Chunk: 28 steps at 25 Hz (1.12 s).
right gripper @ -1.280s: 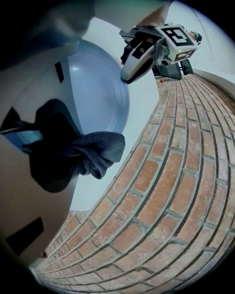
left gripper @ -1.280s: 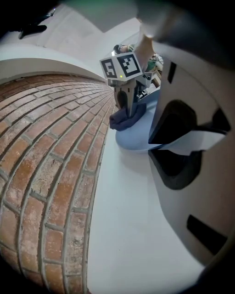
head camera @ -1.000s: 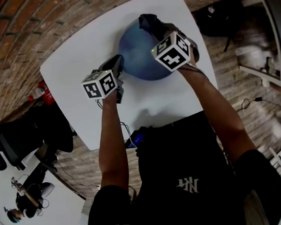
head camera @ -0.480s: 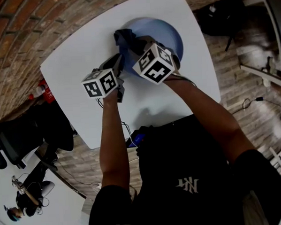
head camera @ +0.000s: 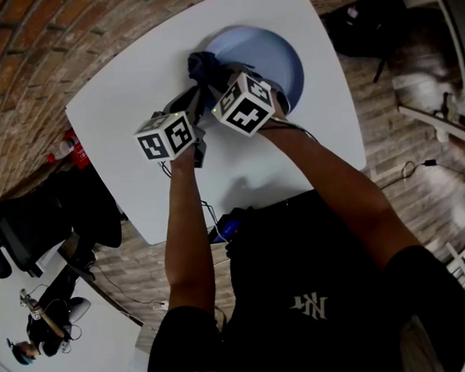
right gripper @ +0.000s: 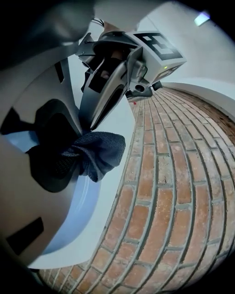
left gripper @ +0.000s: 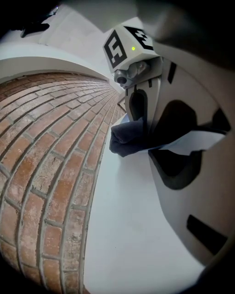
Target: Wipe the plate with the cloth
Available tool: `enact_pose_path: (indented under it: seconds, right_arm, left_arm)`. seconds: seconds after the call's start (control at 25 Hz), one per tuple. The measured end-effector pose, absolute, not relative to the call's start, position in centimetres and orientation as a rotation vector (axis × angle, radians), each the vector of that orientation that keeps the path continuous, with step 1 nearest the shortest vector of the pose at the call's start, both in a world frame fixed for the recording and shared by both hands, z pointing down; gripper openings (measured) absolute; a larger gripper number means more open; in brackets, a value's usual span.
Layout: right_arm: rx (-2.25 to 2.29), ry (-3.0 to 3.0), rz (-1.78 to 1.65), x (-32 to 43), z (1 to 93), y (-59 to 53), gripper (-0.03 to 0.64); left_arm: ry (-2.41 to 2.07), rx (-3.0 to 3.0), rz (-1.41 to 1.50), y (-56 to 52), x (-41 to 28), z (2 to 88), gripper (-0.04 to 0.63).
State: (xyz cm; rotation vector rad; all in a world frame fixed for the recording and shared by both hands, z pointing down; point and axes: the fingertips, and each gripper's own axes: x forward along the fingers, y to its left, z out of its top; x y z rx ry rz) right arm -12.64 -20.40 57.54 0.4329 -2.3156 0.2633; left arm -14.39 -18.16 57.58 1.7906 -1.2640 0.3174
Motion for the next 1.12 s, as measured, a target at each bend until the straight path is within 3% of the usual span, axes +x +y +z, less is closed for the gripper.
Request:
enact_pose_path:
  seconds: [1.12]
  right_arm:
    - [0.592,-2.112,0.086,-2.9,58.0,-24.5,0.08]
  left_arm:
    - [-1.292,1.79,0.347,-18.1,-14.9,57.3,0.041]
